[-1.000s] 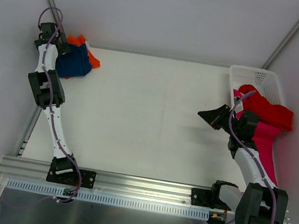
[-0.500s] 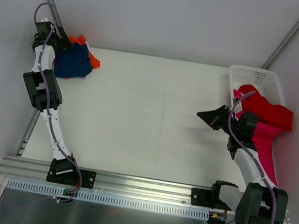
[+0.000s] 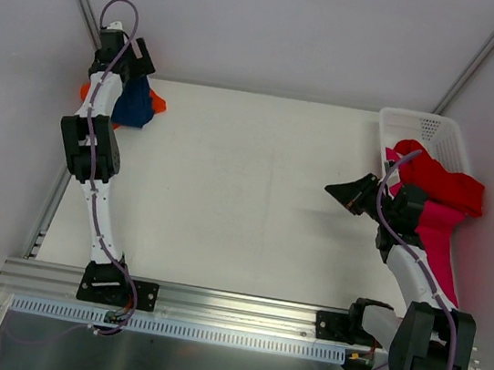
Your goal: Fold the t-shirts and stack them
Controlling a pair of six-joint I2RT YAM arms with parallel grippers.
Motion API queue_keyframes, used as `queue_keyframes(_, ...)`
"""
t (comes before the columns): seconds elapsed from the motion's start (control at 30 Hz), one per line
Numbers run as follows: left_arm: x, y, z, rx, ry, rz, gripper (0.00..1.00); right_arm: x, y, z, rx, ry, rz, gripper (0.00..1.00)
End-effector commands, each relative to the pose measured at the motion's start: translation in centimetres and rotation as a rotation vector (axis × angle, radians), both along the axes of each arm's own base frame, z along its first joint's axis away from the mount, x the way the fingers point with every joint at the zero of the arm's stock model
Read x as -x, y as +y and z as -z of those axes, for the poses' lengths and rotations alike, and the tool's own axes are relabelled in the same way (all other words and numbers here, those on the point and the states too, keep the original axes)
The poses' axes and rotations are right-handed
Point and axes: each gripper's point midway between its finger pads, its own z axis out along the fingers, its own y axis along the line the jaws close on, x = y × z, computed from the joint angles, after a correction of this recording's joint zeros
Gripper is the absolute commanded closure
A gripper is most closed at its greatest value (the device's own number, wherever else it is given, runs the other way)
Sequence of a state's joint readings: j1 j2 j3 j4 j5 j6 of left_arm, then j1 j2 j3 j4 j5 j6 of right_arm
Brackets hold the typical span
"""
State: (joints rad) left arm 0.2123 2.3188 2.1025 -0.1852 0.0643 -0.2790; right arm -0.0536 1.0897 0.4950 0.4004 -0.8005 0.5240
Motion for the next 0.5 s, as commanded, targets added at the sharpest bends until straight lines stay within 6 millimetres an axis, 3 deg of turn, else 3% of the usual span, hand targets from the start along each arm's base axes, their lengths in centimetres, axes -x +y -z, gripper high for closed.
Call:
queue_keyframes(0.0,-1.2,-0.8,-4.7,-0.076,-0.105,0.007,0.01,0.1,0.5,-1.3,-0.008,-0.063,-0.038,0.86)
queue_keyframes(0.13,-0.5,0.1,-5.7,-0.119,-0.104,-0.053,0.01,0.1,0.7,-1.1,-0.013,-0.050,-0.050,0.86)
queue_keyframes(0.37,4.8,7.5,-9.7,-0.411,-0.040,-0.399,0.01,0.1,0.6,-0.9,-0.016,-0.042,-0.049,0.86)
queue_keyframes(0.47,6.4,9.0,-10.5,-0.454,-0.020,-0.477,0.01,0.2,0.7,-0.9,-0.018,-0.039,-0.053,0.86)
